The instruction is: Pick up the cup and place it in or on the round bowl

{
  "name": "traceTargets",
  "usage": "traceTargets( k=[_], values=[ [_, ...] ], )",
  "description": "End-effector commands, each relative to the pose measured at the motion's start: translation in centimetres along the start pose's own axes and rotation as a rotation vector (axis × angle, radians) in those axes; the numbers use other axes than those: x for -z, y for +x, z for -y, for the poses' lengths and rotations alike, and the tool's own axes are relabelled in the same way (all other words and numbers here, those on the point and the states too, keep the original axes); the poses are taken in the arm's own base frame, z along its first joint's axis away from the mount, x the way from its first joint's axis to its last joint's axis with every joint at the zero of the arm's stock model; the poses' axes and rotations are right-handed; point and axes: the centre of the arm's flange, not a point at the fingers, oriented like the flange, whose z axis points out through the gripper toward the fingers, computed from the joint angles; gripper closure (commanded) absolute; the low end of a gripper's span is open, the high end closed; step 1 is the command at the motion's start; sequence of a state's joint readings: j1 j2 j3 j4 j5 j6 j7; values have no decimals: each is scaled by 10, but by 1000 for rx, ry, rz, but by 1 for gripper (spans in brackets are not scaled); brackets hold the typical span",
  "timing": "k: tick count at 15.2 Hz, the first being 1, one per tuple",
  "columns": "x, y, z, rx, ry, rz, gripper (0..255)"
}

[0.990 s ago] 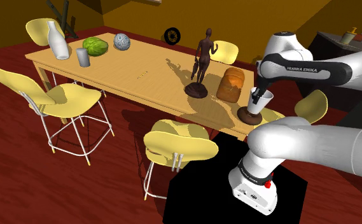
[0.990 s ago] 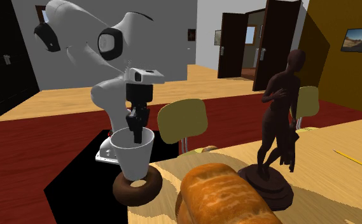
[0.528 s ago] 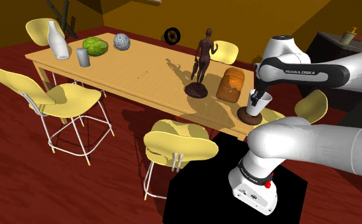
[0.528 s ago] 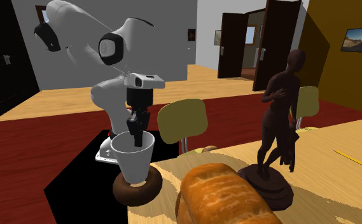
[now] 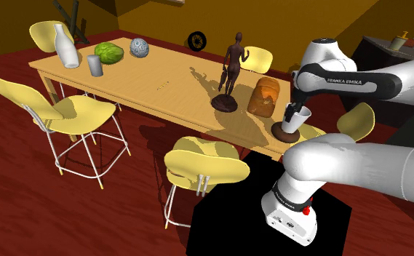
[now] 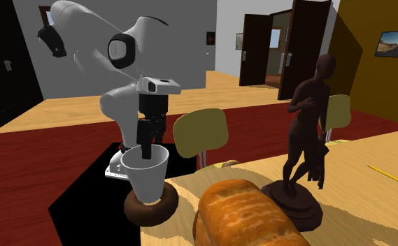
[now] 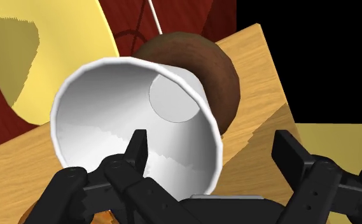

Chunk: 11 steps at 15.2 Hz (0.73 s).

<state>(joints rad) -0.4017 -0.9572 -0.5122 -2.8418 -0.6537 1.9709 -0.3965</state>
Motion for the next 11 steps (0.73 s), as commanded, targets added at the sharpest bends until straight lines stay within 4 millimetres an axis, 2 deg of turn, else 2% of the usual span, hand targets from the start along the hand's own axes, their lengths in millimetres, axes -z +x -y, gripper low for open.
traceTargets(
  k=[1, 3, 11],
  values=[
    [19, 1, 0, 0, 1, 1, 0],
    [43, 1, 0, 0, 1, 1, 0],
    [43, 1, 0, 0, 1, 1, 0]
  ],
)
